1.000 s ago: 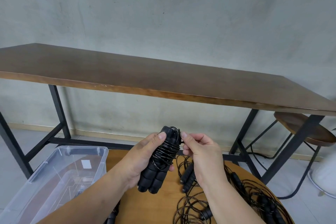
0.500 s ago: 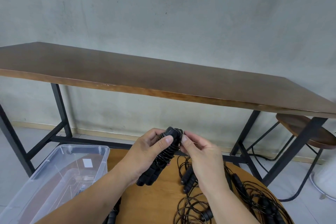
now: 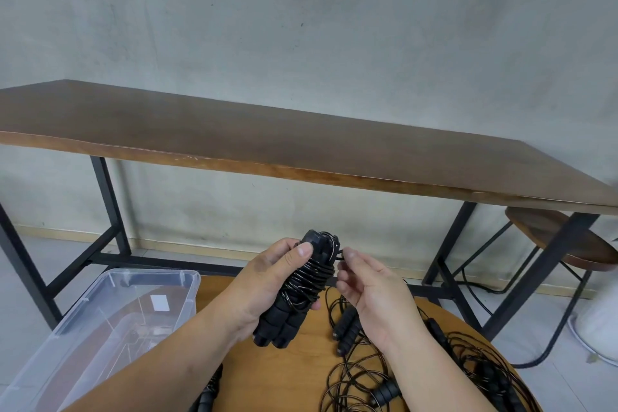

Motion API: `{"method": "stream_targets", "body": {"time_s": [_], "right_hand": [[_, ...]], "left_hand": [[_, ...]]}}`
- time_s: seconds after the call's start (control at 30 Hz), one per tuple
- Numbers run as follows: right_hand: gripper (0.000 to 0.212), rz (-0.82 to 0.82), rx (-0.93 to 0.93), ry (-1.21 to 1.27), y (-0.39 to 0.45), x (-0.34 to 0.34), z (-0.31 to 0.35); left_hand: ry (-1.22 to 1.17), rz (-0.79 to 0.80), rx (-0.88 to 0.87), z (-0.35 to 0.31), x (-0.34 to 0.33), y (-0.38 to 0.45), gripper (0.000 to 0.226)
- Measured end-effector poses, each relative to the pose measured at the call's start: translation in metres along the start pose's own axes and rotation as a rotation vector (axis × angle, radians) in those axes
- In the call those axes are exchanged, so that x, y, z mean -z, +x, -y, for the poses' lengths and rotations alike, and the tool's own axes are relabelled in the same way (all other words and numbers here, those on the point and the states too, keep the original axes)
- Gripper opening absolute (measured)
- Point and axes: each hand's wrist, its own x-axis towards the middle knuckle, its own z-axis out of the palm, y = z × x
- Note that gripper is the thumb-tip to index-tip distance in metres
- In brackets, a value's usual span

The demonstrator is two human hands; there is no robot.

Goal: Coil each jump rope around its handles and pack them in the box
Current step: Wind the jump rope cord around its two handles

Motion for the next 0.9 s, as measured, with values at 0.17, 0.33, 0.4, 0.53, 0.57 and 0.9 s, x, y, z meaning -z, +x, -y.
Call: {"method": "stream_targets", "body": {"time_s": [0.17,0.33,0.4,0.53,0.57,0.9], "right_hand": [[0.02,-0.053,0.153,-0.154,-0.003,0.0,0.003],[0.009,-0.068,0.217,-0.202,-0.01,-0.005,0.001],[0.013,-0.074,0.236,-0.183,-0.014,-0.006,-0.001],[0.019,-0.046,0.209,-0.115,-0.018,-0.007,0.003],[0.02,-0.019,0.151,-0.037,-0.017,-0.007,0.007],[0.029,0.156,-0.208,0.183,-0.004,0.005,0.029]], "left_hand": [[0.019,-0.014,0.006,-0.002,-0.005,0.001,0.061],[0.071,-0.036,-0.03,-0.004,-0.012,0.002,0.055],[0.115,-0.053,-0.058,-0.005,-0.013,0.003,0.054],[0.075,-0.069,-0.057,-0.006,-0.012,0.003,0.056],[0.049,-0.061,-0.048,-0.006,-0.011,0.003,0.057],[-0.304,0.149,0.165,-0.008,-0.01,0.0,0.059]]}}
